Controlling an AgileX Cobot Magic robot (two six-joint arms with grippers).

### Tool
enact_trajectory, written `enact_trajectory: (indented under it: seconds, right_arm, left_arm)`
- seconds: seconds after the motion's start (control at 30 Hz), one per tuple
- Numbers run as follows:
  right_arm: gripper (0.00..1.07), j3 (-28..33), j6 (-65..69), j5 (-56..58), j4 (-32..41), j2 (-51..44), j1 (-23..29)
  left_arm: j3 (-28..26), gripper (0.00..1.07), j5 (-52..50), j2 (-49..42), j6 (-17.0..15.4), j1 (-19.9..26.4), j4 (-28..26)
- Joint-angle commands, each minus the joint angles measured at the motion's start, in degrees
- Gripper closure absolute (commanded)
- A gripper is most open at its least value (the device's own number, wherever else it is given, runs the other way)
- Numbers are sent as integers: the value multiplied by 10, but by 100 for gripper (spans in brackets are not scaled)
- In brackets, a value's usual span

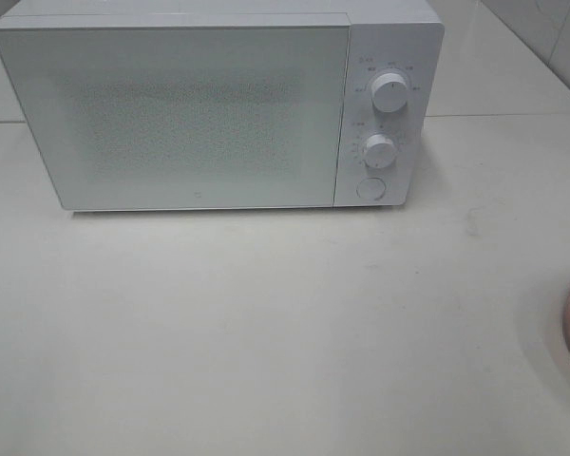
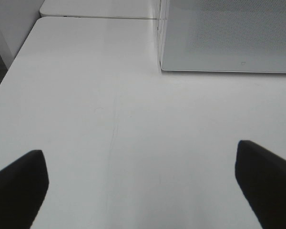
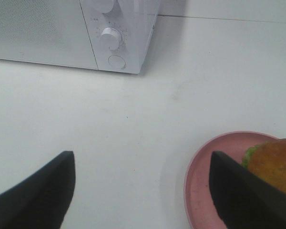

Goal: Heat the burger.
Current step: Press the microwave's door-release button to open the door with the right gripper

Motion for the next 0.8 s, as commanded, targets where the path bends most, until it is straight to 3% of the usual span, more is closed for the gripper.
enact_trajectory:
  seconds: [0.03, 0.8]
  right_arm:
    - [32, -5, -1, -41, 1, 32, -3]
    - [32, -5, -1, -218, 1, 227, -3]
  left_arm:
    - [2, 7, -8, -14, -1, 1, -2]
    - [2, 7, -8, -14, -1, 1, -2]
